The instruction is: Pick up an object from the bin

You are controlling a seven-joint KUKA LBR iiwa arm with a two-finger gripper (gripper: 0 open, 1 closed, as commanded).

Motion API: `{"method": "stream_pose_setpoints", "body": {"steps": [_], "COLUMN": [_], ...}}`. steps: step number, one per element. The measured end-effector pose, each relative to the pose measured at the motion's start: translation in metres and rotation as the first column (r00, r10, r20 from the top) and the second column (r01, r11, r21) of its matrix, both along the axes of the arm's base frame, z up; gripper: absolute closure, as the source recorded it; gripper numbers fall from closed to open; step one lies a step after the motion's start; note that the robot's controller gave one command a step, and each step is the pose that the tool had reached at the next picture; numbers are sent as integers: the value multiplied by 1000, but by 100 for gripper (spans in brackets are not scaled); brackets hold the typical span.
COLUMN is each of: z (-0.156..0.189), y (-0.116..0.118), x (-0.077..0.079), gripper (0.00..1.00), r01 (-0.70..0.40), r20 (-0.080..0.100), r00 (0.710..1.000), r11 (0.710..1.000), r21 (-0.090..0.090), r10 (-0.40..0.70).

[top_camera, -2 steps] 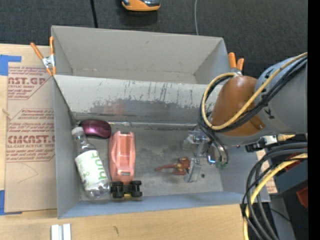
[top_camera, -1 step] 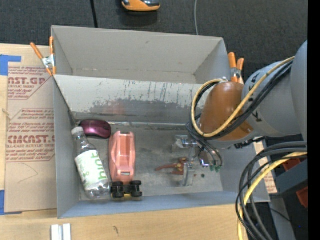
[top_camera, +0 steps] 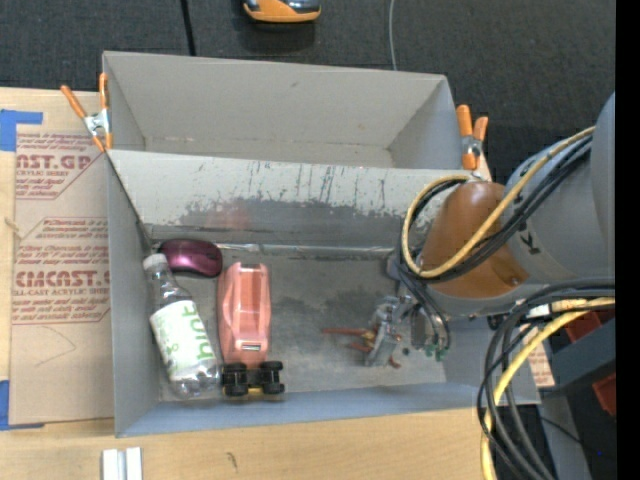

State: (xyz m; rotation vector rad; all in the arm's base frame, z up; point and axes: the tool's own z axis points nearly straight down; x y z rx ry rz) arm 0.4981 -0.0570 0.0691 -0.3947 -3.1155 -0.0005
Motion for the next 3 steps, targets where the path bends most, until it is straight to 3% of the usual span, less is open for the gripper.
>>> {"method": "stream_pose_setpoints", "body": {"steps": [3], "z": [18], "y": [1], "x": [-3], "gripper": [100], "r01": [0], "r20": [-10], "r00": [1000], "r11": [1000], "r21": [2], "r10": [0]}}
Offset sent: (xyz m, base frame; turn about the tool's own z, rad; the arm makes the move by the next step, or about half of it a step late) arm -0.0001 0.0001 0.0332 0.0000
